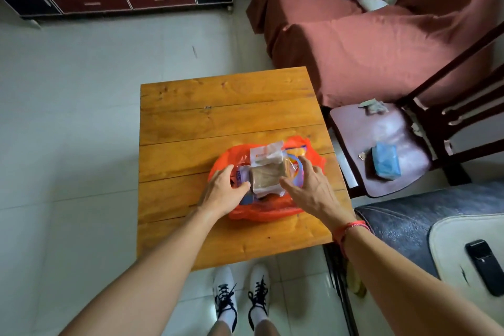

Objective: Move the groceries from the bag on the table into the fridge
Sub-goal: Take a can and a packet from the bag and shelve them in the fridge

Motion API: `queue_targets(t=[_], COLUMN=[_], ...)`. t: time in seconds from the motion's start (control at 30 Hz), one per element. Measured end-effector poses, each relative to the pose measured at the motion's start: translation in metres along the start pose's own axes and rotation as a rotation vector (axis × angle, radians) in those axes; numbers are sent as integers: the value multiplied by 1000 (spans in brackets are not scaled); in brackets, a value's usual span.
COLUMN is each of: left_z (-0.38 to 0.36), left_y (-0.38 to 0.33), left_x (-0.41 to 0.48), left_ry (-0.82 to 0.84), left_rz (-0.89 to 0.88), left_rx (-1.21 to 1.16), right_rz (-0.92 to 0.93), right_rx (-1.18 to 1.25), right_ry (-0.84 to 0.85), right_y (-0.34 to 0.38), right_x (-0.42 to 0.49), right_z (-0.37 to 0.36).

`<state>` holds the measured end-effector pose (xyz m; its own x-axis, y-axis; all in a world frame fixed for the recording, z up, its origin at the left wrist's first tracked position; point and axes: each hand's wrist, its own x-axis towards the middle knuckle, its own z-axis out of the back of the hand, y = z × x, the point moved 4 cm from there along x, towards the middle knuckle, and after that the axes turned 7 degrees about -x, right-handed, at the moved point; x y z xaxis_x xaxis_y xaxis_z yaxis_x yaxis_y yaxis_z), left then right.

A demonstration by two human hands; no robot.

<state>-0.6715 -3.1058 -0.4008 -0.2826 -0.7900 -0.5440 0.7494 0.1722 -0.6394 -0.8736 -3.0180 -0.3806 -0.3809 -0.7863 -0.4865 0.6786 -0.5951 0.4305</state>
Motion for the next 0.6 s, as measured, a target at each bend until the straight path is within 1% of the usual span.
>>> queue_targets(t=[0.17, 0.27, 0.4, 0.6], left_z=[-15, -27, -40, -53], left_y=[10, 13, 24, 36], left_x=[35, 51, 65, 80], left_ry=[4, 53, 86, 105], left_rz=[74, 141, 242, 277], left_rx=[-90, -155, -128, -138], right_rz=[-48, -91, -206, -293], right_rx=[35, 97, 191, 292], right_ry=[42, 57, 78, 89], right_y=[-1, -8, -18, -23], right_x=[35, 53, 68, 84], right_z=[-15, -25, -32, -39])
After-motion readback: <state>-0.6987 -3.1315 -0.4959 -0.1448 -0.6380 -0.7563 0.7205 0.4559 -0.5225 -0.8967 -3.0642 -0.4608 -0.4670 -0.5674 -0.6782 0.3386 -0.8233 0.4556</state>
